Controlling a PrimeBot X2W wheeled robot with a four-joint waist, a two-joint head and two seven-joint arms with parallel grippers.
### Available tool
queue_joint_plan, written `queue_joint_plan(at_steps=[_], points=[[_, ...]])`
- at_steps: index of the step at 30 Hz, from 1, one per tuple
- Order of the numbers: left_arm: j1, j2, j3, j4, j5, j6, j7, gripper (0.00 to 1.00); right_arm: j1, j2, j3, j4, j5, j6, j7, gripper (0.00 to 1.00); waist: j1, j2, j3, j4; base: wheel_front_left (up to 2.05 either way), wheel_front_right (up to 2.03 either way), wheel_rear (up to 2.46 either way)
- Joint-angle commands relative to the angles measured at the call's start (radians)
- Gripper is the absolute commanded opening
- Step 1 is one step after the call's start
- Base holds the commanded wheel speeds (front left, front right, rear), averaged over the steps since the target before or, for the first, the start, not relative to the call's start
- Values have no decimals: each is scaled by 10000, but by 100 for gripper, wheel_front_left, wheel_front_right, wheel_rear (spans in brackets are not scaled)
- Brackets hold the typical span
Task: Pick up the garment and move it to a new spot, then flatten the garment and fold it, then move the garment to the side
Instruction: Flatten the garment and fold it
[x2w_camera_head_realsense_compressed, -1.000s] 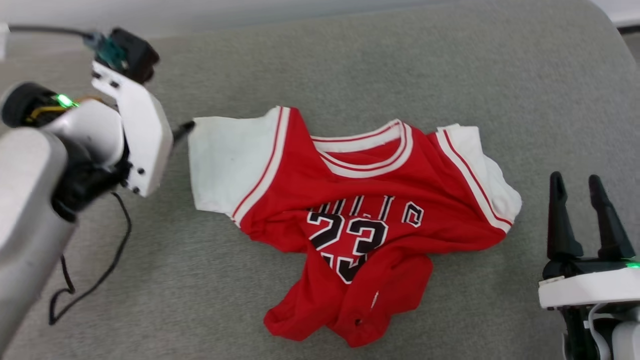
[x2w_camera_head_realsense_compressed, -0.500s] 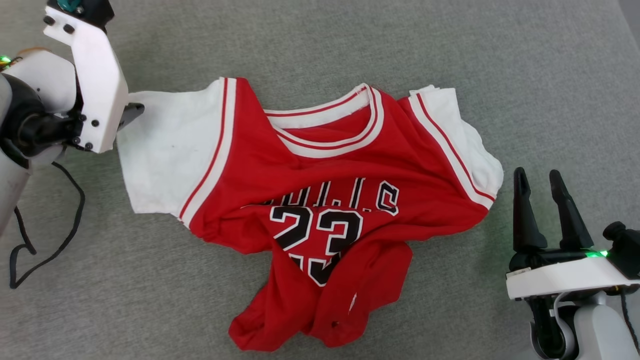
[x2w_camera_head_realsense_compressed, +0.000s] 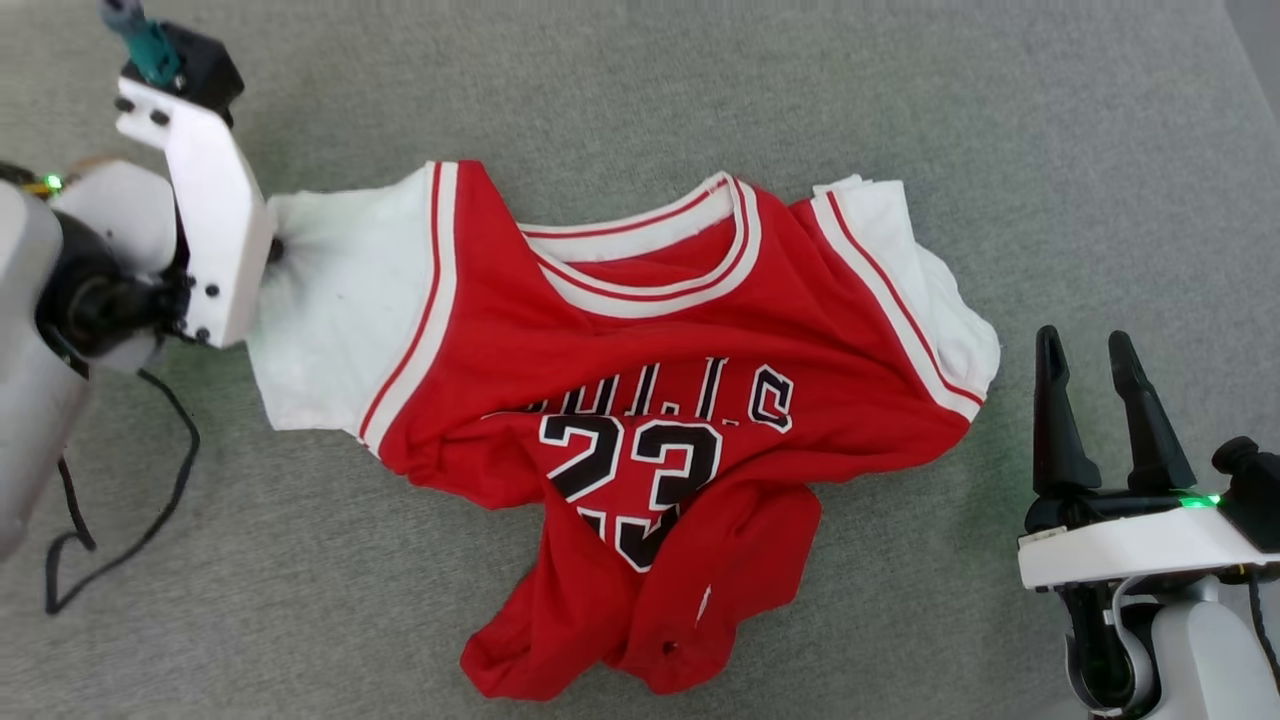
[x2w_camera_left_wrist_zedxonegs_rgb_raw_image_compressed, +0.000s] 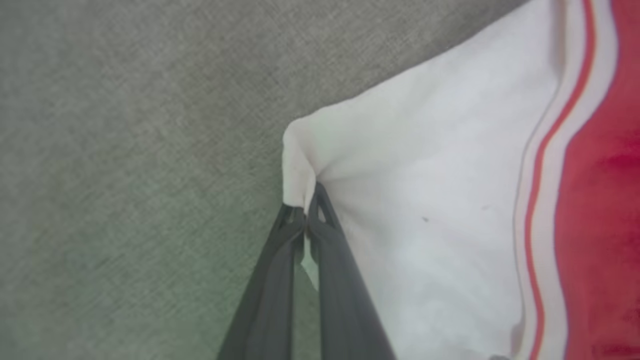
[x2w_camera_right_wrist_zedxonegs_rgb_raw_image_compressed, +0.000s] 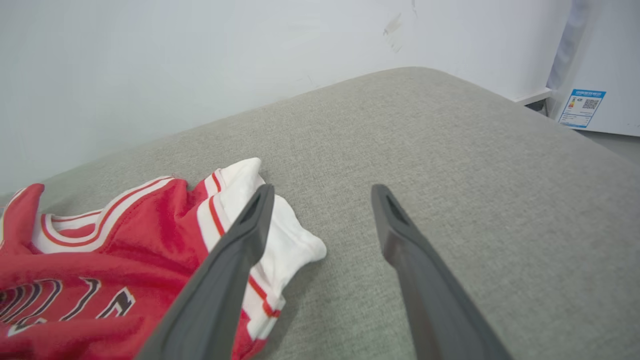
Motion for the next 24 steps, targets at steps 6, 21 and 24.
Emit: queue_joint_plan(at_steps=[6, 21, 24], points=[[1341, 347, -142, 180, -190, 17, -943, 0, 92, 21, -329, -177, -344, -4, 470, 100, -1, 0, -1124, 711, 0, 0, 0], [3735, 1616, 274, -2415, -248, 587, -3657, 0, 835, -259, -1014, -818, -1017, -4, 2952, 100, -1, 0, -2741, 2655, 0, 0, 0], [4203, 1908, 417, -3426, -250, 941, -4006, 0, 834, -576, -873, -958, -1093, -4, 4103, 100, -1, 0, -2865, 2916, 0, 0, 0]])
